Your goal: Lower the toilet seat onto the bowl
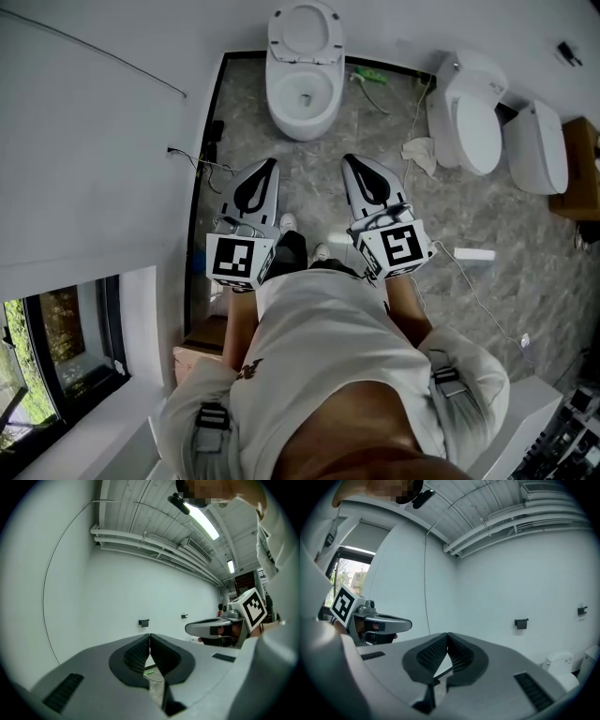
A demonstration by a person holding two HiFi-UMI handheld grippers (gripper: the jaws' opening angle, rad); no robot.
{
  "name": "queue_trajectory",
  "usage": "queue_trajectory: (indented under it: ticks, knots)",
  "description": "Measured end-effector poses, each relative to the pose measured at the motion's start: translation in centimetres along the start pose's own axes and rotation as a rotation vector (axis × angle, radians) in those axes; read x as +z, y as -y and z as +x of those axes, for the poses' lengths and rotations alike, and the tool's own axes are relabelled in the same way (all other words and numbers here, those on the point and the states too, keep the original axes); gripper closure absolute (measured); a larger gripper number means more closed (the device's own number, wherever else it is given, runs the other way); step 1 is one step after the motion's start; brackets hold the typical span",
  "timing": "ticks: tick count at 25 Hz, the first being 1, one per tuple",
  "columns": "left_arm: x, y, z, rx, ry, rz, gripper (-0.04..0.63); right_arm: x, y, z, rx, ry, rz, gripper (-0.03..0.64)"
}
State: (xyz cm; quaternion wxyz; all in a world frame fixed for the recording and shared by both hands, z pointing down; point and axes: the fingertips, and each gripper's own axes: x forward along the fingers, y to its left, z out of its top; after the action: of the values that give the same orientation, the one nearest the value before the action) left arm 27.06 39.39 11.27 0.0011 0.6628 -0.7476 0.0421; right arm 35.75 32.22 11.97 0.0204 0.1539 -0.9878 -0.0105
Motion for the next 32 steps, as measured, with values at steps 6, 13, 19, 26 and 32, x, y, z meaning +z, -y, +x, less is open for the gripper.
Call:
queue_trajectory:
  ticks: [6, 13, 19, 26, 32]
  knots:
    - [-0.8, -3.7, 3.1, -0.025, 0.002, -0.015, 0.572, -0.5, 1.0, 4.3, -0.032, -0.016, 0.001, 0.595]
    - [-1.2, -8.7, 7.1, -0.061, 0.003, -0.015, 0.571, -0.6, 2.2, 10.4, -0.062, -0.028, -0.016, 0.595]
    - [-1.1, -12.9, 9.2, -0.09, 0.015, -0.015, 0.572, -0.4, 2.3, 14.4, -0.1, -0.038, -0.025, 0.595]
    - [-1.1, -16.4, 12.1, -0.123, 0.024, -0.028, 0.572, 0.2, 3.0, 18.4, -0.136, -0.047, -0.044, 0.595]
    - [-2.4, -18.3, 14.2, -0.144, 0.009, -0.048, 0.572, -0.8, 3.7, 20.6, -0.163, -0.069, -0.037, 0.595]
